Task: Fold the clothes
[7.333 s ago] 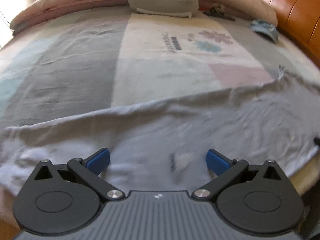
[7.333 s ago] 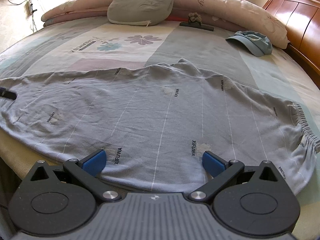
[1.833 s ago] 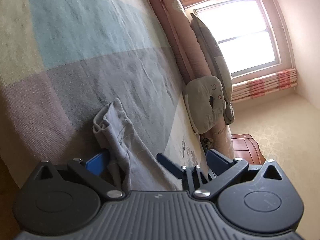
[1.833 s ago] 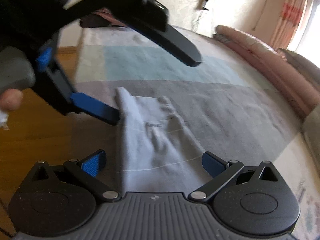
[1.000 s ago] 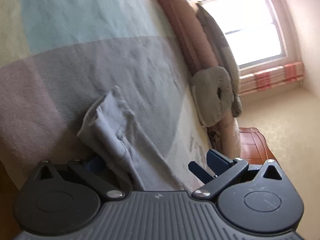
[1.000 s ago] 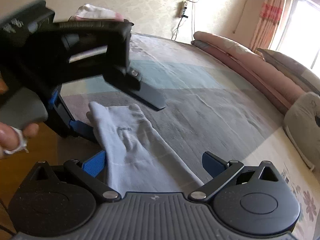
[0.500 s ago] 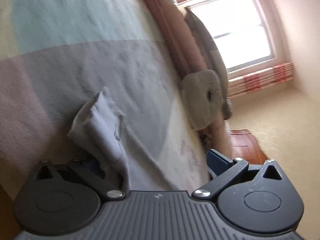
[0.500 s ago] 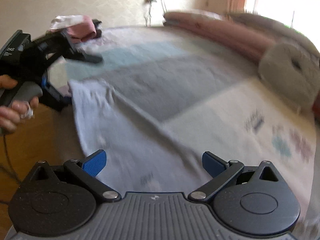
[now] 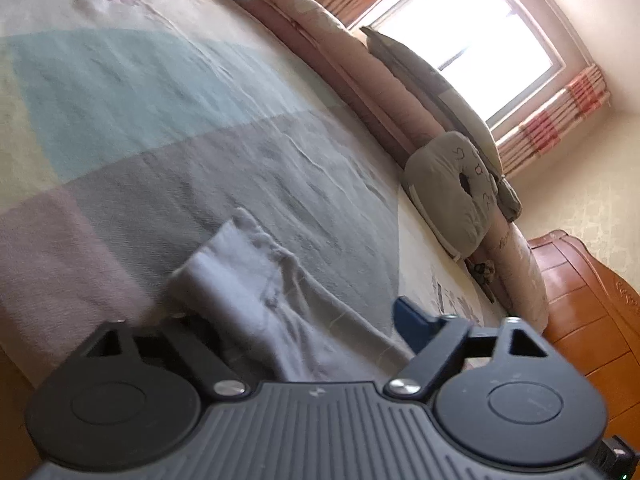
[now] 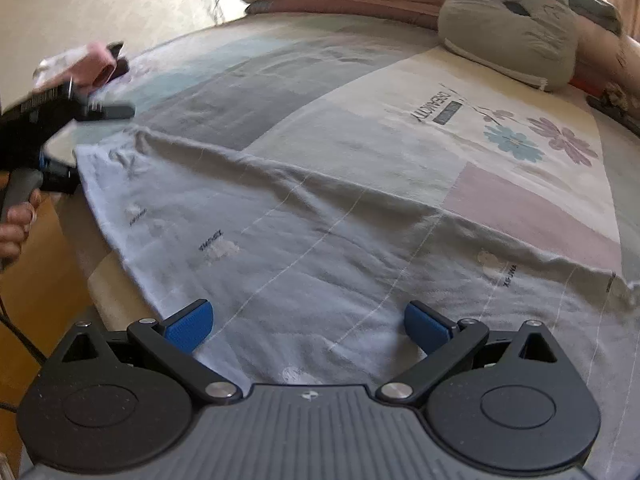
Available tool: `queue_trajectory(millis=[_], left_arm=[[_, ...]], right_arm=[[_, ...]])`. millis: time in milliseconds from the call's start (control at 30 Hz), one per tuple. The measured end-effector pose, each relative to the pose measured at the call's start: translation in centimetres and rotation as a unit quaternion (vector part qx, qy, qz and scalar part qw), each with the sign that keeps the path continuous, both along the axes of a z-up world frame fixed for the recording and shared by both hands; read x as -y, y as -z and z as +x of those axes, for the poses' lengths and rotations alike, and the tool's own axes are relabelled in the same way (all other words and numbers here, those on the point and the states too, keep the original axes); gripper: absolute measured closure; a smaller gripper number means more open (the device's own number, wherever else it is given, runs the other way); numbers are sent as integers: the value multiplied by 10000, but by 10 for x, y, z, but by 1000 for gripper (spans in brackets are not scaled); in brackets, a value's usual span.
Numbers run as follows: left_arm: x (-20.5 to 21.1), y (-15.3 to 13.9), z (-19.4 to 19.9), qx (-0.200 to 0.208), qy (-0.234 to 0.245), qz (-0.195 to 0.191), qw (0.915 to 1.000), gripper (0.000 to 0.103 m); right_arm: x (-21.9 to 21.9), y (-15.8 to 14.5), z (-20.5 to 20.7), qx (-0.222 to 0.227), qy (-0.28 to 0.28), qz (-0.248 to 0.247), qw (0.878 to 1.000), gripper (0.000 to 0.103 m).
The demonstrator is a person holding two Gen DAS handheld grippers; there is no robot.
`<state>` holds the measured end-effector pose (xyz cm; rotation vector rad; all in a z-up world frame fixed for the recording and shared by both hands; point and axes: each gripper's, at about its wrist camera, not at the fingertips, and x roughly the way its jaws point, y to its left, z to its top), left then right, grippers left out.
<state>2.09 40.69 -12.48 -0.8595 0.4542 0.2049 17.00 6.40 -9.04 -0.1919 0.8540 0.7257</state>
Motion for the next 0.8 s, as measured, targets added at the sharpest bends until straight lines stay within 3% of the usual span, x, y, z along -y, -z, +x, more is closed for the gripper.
queue_trajectory(millis=[133,300,433,600,800], left_arm=[[-6,1,1,-61,-21,-9,10000,43],[-11,5,2,-347,-302,44,9989,85],[-14,7,-4,-367,-274,37,9989,85],[-9,2,0,-459,-182,397,9980,85],[-4,-3,7,-538,-101,641,9964,85]], right_arm=[[16,-1,8,-297,194,556,9978,0],[27,-1,12,-452,334,1011,9933,0],[34,0,13,-522,546,1348,9880,0],[41,-5,35,-1320,989,1979,9662,0],[0,-17,49,-1499,594,2237,9612,0]])
